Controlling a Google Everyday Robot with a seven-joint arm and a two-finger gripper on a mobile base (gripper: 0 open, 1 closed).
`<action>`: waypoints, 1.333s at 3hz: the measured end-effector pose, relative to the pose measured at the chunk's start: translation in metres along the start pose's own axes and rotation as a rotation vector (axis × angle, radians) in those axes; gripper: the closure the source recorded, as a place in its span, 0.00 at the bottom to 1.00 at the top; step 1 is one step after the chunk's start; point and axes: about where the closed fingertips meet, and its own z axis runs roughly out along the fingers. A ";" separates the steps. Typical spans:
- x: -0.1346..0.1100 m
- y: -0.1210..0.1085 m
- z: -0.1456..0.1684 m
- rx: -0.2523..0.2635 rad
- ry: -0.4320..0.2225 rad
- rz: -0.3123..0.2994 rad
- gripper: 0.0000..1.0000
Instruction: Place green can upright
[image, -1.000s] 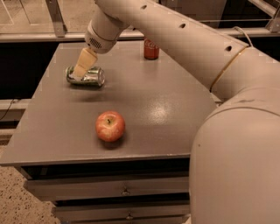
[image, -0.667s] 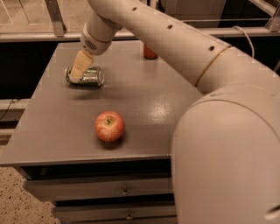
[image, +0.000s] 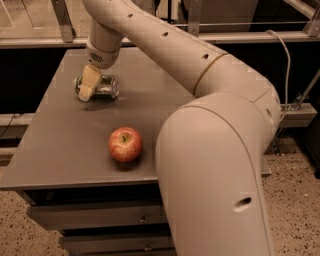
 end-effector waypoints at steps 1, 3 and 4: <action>0.004 0.005 0.010 -0.027 0.056 -0.003 0.00; 0.004 0.033 0.028 -0.078 0.192 -0.053 0.13; -0.007 0.041 0.033 -0.093 0.228 -0.083 0.46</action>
Offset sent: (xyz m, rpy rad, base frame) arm -0.0335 0.0174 -0.0302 -0.2043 0.1194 0.0663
